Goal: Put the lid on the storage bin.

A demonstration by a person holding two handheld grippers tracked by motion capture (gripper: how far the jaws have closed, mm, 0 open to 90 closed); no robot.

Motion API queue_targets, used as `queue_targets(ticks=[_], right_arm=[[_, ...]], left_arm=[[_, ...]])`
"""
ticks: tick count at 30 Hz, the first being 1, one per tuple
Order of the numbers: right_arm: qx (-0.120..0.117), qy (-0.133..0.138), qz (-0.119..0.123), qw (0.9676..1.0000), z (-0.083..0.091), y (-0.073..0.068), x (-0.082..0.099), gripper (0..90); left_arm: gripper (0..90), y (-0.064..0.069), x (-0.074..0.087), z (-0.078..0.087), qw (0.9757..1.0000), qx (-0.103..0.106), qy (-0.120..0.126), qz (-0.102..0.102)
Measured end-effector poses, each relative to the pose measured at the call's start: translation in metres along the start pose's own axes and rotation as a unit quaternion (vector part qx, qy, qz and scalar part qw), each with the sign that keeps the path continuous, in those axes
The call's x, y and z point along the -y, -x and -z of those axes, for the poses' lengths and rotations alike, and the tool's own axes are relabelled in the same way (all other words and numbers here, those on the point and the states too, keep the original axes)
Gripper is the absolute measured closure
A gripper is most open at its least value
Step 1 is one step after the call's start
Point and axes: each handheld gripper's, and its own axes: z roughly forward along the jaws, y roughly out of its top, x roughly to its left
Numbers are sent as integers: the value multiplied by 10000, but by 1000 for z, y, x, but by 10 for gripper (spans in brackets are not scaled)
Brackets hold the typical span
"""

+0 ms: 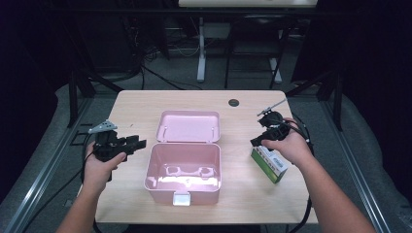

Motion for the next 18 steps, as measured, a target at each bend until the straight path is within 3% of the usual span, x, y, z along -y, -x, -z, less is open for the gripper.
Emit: queue_targets(ticks=[10,13,18], right_arm=[[41,-700,-10,9975,-9,10,-2,394],[43,-896,-51,9960,-11,9,-3,389],[174,-1304,119,9912,-19,8,-3,385]], left_arm=[[523,1,-1,5,9999,-111,59,-24],[523,1,-2,9,9999,-141,78,-30],[523,1,0,11,9998,-170,102,-24]])
